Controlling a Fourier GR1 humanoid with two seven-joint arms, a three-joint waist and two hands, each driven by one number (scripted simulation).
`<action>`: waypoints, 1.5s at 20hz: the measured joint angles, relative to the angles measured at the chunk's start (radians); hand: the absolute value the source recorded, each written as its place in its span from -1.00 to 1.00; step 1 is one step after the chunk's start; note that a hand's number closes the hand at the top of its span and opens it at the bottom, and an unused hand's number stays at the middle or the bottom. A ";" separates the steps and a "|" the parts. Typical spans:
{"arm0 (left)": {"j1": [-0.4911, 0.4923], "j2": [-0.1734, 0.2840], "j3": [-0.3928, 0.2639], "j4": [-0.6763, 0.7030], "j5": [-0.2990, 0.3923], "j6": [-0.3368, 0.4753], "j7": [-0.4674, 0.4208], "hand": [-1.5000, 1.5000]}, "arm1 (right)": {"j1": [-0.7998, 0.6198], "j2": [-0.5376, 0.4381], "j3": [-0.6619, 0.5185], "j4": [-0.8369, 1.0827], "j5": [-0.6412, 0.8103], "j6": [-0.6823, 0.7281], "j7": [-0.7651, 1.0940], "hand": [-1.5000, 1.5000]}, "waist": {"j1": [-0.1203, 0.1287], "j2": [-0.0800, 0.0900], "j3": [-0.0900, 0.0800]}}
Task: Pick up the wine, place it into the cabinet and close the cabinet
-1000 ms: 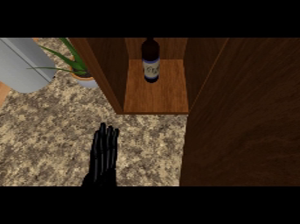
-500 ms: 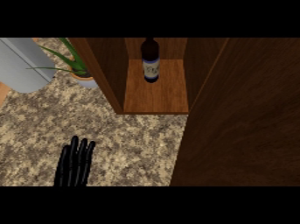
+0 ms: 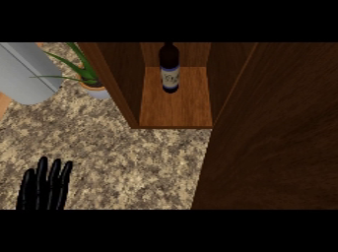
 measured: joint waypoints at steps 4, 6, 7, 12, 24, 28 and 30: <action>0.045 0.050 0.089 -0.040 0.056 -0.043 0.002 -1.00 | -0.014 0.003 0.094 -0.003 -0.003 0.019 0.024 1.00 | 0.005 -0.001 0.000; 0.069 0.065 0.120 -0.052 0.075 -0.064 -0.003 -1.00 | -0.003 0.001 0.156 -0.007 -0.002 0.031 0.026 1.00 | 0.002 -0.003 0.000; 0.077 0.078 0.145 -0.063 0.091 -0.072 0.005 -1.00 | 0.000 0.007 0.190 -0.007 0.001 0.030 0.025 1.00 | 0.002 -0.003 0.000; 0.130 0.142 0.275 -0.085 0.172 -0.144 0.027 -1.00 | -0.008 0.041 0.312 -0.004 0.024 -0.016 0.046 1.00 | 0.002 -0.004 -0.001; 0.225 0.207 0.466 -0.028 0.269 -0.350 0.023 -1.00 | -0.108 0.035 0.516 -0.003 0.264 -0.302 0.030 1.00 | 0.005 -0.007 -0.002; 0.223 0.218 0.506 -0.030 0.299 -0.380 0.051 -1.00 | -0.192 0.008 0.552 0.009 0.331 -0.397 0.031 1.00 | 0.007 -0.006 -0.003; 0.207 0.217 0.519 -0.024 0.319 -0.395 0.068 -1.00 | -0.239 -0.016 0.566 0.011 0.361 -0.445 0.032 1.00 | 0.006 -0.005 -0.003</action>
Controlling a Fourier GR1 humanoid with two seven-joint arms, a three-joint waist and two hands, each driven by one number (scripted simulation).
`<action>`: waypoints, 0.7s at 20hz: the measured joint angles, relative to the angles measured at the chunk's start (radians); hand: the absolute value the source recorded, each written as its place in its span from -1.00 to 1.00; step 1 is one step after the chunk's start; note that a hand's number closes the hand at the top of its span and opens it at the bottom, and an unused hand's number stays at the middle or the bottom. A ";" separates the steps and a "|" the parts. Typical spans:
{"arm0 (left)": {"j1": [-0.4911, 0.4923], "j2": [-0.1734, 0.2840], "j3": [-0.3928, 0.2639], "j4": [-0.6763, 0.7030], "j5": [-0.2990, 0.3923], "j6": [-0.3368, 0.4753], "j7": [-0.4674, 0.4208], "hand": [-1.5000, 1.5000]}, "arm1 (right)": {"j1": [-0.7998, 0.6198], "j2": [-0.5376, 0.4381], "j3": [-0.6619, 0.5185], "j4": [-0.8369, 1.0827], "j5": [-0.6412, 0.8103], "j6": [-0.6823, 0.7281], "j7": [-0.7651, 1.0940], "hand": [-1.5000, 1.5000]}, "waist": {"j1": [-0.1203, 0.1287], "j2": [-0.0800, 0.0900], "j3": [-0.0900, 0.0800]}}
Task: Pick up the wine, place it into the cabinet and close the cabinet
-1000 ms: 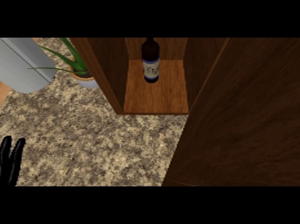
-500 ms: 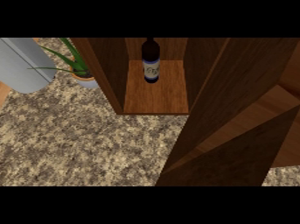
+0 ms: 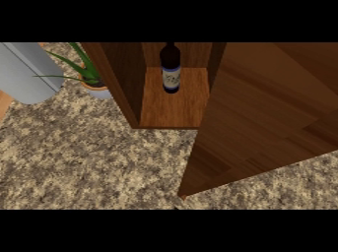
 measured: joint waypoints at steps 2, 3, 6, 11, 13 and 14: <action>-0.007 0.001 0.011 0.002 0.014 -0.013 0.018 -1.00 | -0.050 -0.021 0.009 0.003 0.016 -0.043 0.008 1.00 | 0.003 0.001 0.000; -0.013 -0.002 0.013 0.001 0.021 -0.016 0.026 -1.00 | -0.077 -0.031 0.015 0.008 0.020 -0.067 0.007 1.00 | 0.004 0.002 0.000; -0.037 -0.011 0.015 0.005 0.027 -0.023 0.047 -1.00 | -0.161 -0.060 0.027 0.021 0.013 -0.118 0.025 1.00 | 0.007 0.004 0.000; -0.063 -0.026 0.015 0.001 0.023 -0.017 0.068 -1.00 | -0.299 -0.083 0.023 0.059 -0.059 -0.211 0.050 1.00 | 0.021 0.008 0.000; -0.074 -0.034 0.015 0.022 0.025 -0.031 0.070 -1.00 | -0.364 -0.071 0.003 0.093 -0.102 -0.244 0.048 1.00 | 0.027 0.010 -0.001; -0.080 -0.036 0.014 0.018 0.024 -0.024 0.076 -1.00 | -0.407 -0.054 -0.013 0.123 -0.122 -0.257 0.048 1.00 | 0.030 0.011 0.000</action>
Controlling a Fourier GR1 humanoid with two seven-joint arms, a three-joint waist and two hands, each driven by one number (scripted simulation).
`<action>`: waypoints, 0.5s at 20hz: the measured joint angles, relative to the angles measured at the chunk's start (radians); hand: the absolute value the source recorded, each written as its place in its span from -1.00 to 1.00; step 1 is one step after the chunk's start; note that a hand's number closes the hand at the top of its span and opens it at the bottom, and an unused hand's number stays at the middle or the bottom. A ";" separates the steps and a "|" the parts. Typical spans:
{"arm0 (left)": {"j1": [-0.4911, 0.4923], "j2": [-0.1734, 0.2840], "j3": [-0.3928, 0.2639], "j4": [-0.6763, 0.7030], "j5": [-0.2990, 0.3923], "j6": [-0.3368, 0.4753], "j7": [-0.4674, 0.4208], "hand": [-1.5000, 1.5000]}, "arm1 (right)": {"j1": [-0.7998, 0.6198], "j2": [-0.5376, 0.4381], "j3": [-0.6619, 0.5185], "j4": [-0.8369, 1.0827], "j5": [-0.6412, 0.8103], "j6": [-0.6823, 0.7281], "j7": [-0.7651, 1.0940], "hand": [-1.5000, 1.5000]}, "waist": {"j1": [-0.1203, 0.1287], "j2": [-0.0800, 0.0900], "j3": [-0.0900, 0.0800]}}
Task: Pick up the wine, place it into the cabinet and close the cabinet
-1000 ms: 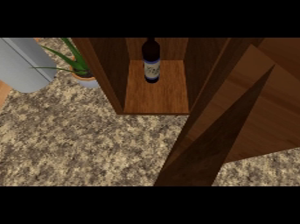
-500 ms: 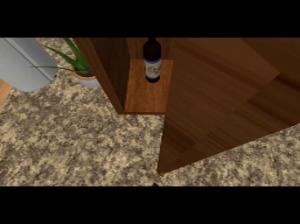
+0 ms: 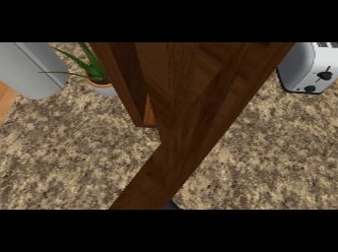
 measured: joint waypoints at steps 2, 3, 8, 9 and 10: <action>-0.013 -0.012 -0.012 0.000 -0.011 0.009 0.005 -1.00 | -0.106 0.052 -0.031 0.089 -0.034 -0.027 -0.011 1.00 | 0.003 0.001 0.000; -0.016 -0.015 -0.012 0.001 -0.011 0.011 0.009 -1.00 | -0.156 0.070 -0.044 0.138 -0.050 -0.047 -0.024 1.00 | 0.006 0.001 0.000; -0.045 -0.039 -0.024 0.000 -0.033 0.039 0.032 -1.00 | -0.408 0.117 -0.167 0.366 -0.162 -0.066 -0.060 1.00 | 0.004 0.002 0.001; -0.050 -0.042 -0.019 0.001 -0.031 0.039 0.039 -1.00 | -0.445 0.122 -0.183 0.417 -0.183 -0.070 -0.081 1.00 | 0.004 0.002 0.002; -0.048 -0.050 -0.024 0.010 -0.041 0.035 0.032 -1.00 | -0.482 0.125 -0.206 0.466 -0.196 -0.060 -0.098 1.00 | 0.004 0.003 0.002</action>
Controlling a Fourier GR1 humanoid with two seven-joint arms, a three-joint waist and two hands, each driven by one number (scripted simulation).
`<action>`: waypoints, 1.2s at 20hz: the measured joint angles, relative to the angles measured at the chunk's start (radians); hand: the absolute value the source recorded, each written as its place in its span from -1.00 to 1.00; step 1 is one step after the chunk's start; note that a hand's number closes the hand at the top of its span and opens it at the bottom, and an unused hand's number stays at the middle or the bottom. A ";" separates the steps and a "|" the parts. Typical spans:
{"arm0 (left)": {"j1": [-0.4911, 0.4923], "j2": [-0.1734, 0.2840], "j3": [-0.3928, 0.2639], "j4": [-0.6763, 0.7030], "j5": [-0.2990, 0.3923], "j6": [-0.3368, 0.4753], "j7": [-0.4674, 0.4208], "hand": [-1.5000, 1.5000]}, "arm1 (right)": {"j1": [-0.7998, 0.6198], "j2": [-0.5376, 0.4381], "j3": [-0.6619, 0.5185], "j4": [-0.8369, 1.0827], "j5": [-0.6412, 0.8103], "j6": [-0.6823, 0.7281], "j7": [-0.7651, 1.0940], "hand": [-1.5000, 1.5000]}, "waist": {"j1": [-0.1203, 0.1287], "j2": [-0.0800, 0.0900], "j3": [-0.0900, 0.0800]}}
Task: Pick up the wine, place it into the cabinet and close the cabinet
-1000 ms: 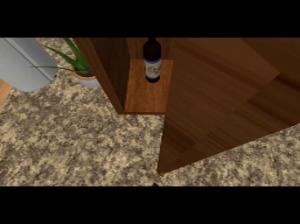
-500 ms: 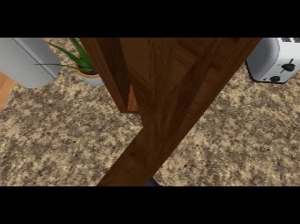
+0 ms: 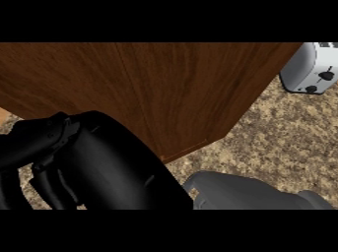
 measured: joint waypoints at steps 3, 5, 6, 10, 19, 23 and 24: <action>-0.002 -0.013 0.002 0.001 -0.008 -0.004 0.003 -1.00 | -0.090 0.007 -0.033 0.134 0.015 0.018 -0.053 1.00 | -0.004 -0.001 0.000; 0.005 -0.011 0.020 -0.015 -0.002 0.001 0.020 -1.00 | -0.132 0.009 -0.047 0.209 0.032 0.027 -0.080 1.00 | -0.007 -0.002 0.001; 0.003 -0.018 0.018 -0.016 -0.012 0.011 0.023 -1.00 | -0.143 0.010 -0.066 0.246 0.034 0.045 -0.098 1.00 | -0.009 -0.002 0.001; -0.012 -0.039 0.020 -0.019 -0.031 0.028 0.040 -1.00 | -0.199 0.011 -0.141 0.406 0.015 0.092 -0.168 1.00 | -0.013 -0.001 0.001; -0.022 -0.059 0.056 0.007 -0.048 -0.009 0.077 -1.00 | -0.225 0.013 -0.257 0.614 -0.012 0.256 -0.326 1.00 | -0.014 -0.019 -0.002; -0.040 -0.075 0.048 0.016 -0.065 -0.009 0.084 -1.00 | -0.212 0.007 -0.268 0.645 -0.010 0.308 -0.401 1.00 | -0.012 -0.030 -0.006; -0.043 -0.077 0.044 0.016 -0.070 -0.010 0.085 -1.00 | -0.214 0.005 -0.269 0.655 -0.006 0.314 -0.409 1.00 | -0.011 -0.032 -0.006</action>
